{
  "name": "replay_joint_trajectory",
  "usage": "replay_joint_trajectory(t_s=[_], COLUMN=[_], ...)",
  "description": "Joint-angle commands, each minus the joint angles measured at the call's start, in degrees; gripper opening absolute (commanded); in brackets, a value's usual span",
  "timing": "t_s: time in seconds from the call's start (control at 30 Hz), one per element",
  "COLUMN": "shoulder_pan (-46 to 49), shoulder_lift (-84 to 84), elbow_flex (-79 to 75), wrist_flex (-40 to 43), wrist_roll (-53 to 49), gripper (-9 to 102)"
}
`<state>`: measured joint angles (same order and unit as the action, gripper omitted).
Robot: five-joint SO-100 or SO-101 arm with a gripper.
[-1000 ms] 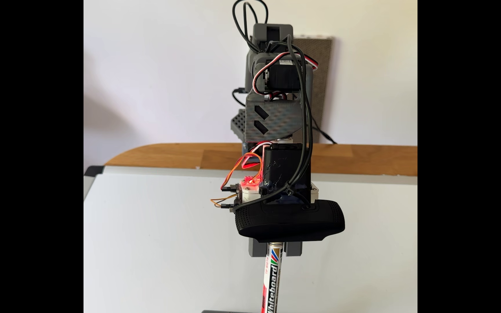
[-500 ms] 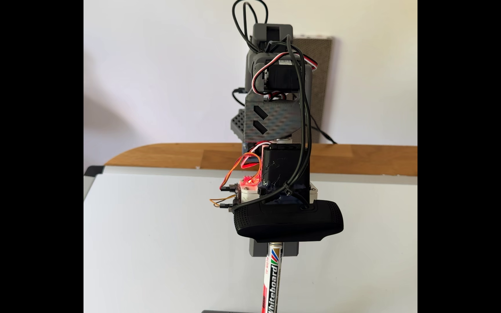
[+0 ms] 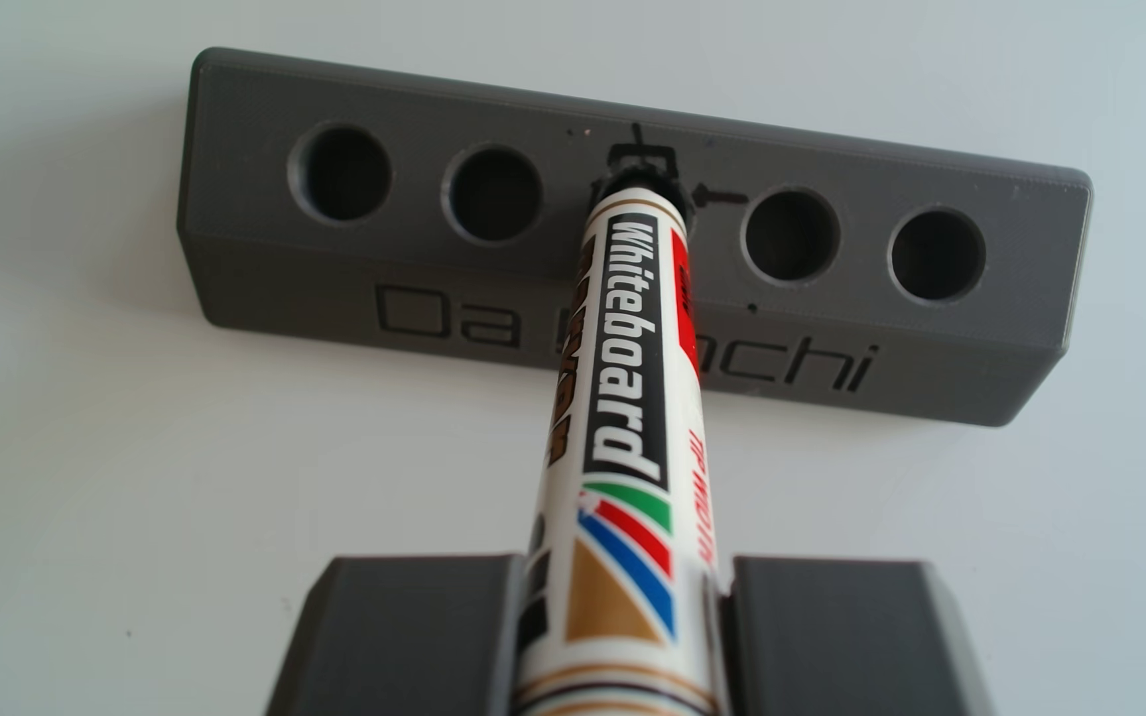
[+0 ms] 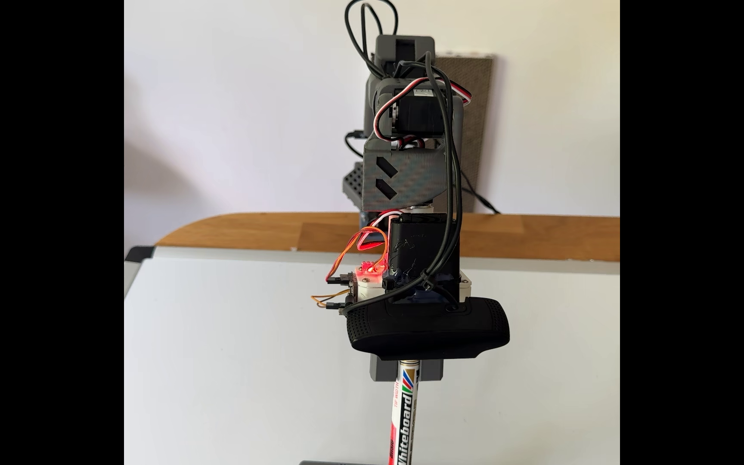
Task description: Draw a face
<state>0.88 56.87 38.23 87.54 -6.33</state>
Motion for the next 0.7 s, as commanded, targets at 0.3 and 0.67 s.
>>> replay_joint_trajectory(t_s=[0.3,0.67], shoulder_pan=[0.53,0.79], shoulder_lift=[3.34,4.57], elbow_flex=[-4.66,-4.75], wrist_flex=[-0.44,-0.7], wrist_roll=[-0.26,-0.18], gripper=[-1,-1])
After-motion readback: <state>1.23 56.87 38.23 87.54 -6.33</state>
